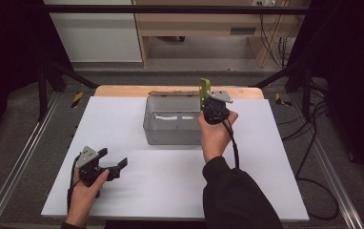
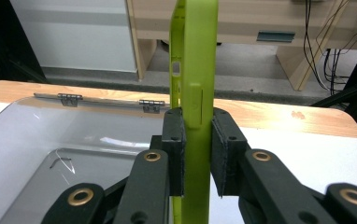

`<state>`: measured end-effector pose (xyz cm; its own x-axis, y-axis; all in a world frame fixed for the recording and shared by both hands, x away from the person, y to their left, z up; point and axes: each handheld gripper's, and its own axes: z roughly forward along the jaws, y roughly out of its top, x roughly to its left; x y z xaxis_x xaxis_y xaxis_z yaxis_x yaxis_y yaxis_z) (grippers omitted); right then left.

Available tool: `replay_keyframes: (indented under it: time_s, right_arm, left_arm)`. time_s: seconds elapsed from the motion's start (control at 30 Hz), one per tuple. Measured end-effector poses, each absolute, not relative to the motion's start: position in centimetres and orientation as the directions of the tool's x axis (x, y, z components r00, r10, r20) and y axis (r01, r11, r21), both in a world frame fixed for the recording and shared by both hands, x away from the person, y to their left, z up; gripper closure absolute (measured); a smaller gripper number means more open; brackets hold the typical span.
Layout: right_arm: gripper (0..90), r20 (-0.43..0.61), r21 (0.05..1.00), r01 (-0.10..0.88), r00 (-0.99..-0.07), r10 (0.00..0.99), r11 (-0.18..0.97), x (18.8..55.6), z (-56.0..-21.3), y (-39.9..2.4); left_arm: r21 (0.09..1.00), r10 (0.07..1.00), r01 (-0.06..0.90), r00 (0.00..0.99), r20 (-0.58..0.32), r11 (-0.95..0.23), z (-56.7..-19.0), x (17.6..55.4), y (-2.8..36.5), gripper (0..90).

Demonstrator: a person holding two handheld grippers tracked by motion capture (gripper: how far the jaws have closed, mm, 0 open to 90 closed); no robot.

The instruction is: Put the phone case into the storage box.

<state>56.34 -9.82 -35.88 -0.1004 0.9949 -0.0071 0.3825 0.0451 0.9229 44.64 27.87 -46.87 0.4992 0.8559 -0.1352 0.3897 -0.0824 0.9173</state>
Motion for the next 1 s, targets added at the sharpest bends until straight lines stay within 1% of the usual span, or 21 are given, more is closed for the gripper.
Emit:
replay_keyframes:
  time_s: [0.27,1.0]
  right_arm:
    - [77.5,-0.022,0.922,0.382,-0.086,0.996,0.053,56.4,-36.2,-9.7]
    - [77.4,-0.014,0.908,0.417,-0.094,0.995,0.052,56.6,-37.6,-9.4]
  left_arm:
    - [0.917,0.856,0.39,0.499,-0.134,-0.084,-46.9,44.7,27.9,4.2]
    - [0.916,0.855,0.393,0.501,-0.133,-0.088,-46.9,44.7,27.8,4.2]
